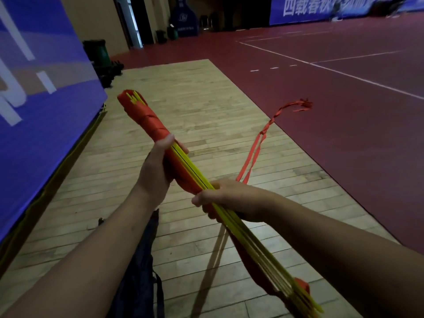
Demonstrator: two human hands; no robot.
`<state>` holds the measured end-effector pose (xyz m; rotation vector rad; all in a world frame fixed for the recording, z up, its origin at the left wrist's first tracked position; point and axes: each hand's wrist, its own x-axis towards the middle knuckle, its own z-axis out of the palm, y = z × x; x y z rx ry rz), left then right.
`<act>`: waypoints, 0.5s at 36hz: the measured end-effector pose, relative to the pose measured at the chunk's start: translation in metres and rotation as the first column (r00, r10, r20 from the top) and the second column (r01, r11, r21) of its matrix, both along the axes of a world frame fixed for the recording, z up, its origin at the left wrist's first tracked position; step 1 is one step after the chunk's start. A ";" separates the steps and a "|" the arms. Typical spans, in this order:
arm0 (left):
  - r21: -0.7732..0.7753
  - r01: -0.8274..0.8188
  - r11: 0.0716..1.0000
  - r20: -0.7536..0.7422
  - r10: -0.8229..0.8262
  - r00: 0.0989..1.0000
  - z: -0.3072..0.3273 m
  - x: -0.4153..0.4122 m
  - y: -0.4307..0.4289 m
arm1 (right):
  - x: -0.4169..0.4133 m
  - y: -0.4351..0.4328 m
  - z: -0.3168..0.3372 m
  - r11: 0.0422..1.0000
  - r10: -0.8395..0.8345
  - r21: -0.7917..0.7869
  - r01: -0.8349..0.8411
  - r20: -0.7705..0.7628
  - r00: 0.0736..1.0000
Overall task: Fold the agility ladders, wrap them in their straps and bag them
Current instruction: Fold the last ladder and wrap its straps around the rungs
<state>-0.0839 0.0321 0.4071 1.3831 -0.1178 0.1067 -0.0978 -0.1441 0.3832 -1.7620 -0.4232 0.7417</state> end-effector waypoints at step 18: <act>0.275 -0.086 0.958 -0.380 0.190 0.905 -0.017 0.003 -0.017 | -0.003 -0.002 -0.009 0.726 0.015 -0.502 0.470 0.695 0.719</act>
